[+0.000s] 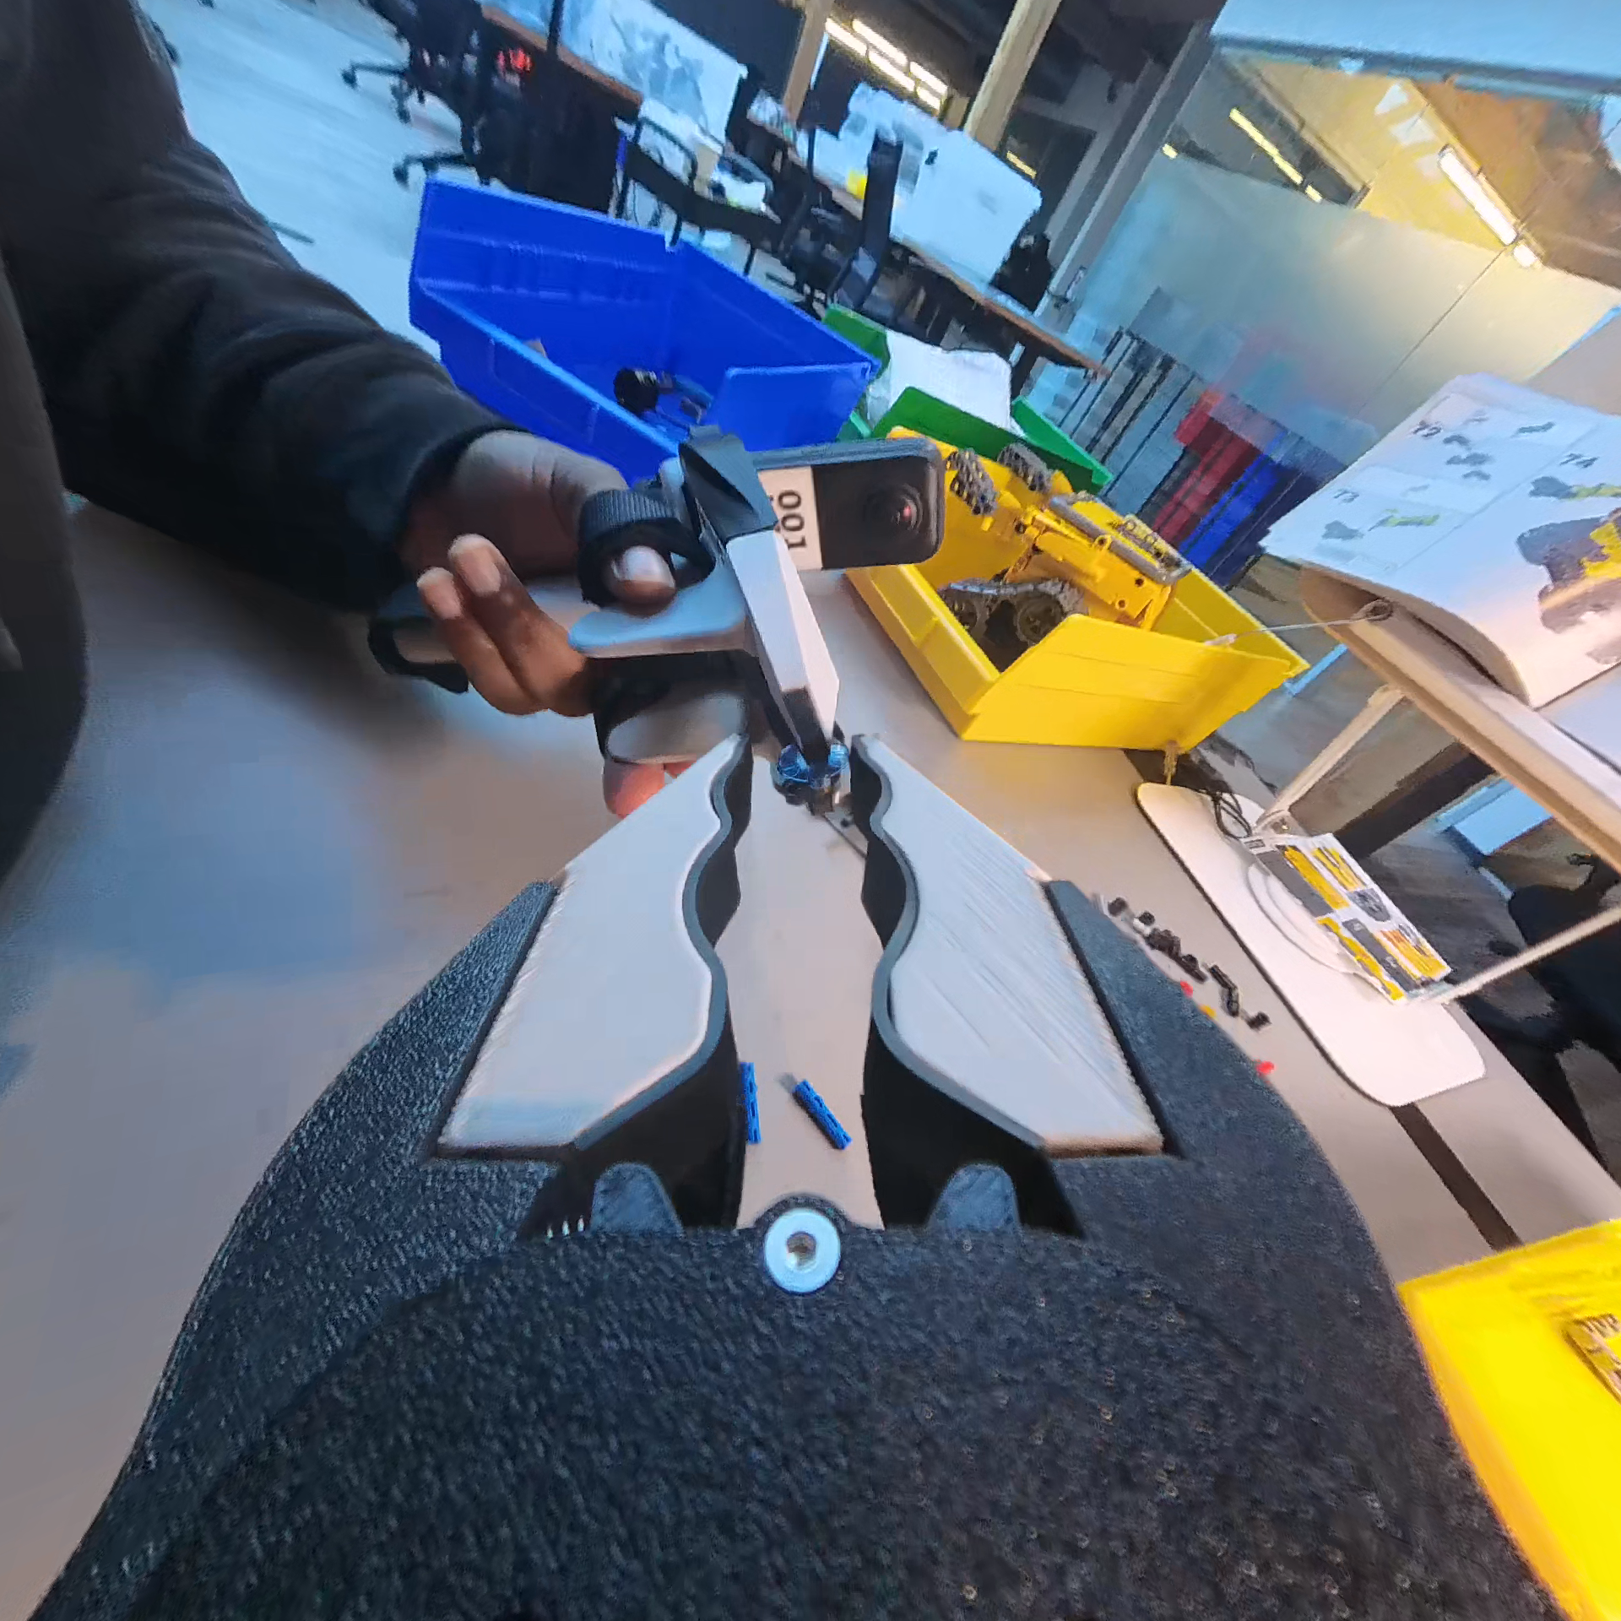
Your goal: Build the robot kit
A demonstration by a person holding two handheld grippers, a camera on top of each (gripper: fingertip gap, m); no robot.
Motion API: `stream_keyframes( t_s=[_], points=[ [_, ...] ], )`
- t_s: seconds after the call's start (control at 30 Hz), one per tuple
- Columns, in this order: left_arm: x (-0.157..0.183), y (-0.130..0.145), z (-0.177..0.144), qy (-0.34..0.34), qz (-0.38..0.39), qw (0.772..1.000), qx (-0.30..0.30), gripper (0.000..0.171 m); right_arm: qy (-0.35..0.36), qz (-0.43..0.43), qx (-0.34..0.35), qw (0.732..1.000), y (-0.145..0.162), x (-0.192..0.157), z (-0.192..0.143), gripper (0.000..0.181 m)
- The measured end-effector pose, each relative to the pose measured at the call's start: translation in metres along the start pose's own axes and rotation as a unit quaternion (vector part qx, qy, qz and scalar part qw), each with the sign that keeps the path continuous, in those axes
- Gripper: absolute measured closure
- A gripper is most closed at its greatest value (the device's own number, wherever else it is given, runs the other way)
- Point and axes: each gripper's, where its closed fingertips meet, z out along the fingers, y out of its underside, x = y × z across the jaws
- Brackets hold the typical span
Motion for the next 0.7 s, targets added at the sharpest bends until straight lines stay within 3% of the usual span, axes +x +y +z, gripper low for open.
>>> stream_keyframes(
  t_s=[0.43,0.7],
  points=[
    [-0.013,0.004,-0.001,-0.022,-0.047,0.999,-0.004,0.162,-0.004,-0.008,-0.044,0.999,0.019,-0.001,0.004,0.164],
    [-0.007,-0.005,-0.007,0.012,-0.073,0.997,0.005,0.154,-0.020,0.077,-0.002,0.997,0.016,0.003,0.001,0.166]
  ],
)
